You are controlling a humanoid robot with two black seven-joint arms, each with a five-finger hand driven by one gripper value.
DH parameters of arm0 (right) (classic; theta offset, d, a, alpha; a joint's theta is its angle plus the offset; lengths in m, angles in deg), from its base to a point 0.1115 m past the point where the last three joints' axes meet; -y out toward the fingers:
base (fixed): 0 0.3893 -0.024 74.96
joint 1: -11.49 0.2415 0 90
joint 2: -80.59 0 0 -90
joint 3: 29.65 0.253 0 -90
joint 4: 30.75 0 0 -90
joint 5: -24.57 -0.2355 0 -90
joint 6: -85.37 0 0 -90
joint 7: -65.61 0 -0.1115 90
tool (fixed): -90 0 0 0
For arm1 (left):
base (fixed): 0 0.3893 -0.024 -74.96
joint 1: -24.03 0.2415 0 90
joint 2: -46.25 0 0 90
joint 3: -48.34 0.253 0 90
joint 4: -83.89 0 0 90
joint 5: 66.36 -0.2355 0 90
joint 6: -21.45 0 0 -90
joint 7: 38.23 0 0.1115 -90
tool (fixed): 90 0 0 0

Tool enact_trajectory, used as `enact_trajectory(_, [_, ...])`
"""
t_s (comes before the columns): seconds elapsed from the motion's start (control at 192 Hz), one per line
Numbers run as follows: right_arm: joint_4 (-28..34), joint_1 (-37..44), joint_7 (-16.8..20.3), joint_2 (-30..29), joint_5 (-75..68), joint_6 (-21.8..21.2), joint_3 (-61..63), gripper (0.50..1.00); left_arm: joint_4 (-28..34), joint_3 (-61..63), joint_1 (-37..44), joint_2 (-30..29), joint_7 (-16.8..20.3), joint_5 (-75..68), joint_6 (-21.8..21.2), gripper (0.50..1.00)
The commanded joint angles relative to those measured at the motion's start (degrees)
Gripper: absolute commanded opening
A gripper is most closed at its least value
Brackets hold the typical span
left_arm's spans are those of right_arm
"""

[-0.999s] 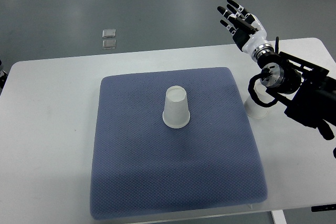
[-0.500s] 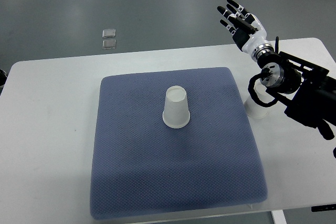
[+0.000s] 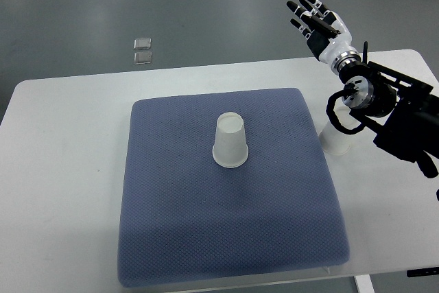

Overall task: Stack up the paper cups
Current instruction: 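Lift the right hand and swing it over the standing white paper cup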

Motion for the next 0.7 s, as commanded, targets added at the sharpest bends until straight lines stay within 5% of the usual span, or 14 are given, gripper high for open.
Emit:
enact_trajectory(0.0, [-0.2,0.5,0.1,0.3,0.0,0.1,-0.1,0.913,0.0,0.0,0.0,0.0,0.0,0.0,0.0,1.000])
enact_trajectory(0.385, [2.0,1.7,0.2,6.2,15.6,-1.3,-0.7,0.915,0.0,0.0,0.0,0.0,0.0,0.0,0.0,1.000])
enact_trajectory(0.692, [11.6,7.0,0.6,20.5,44.2,-6.7,-7.3,0.913,0.0,0.0,0.0,0.0,0.0,0.0,0.0,1.000])
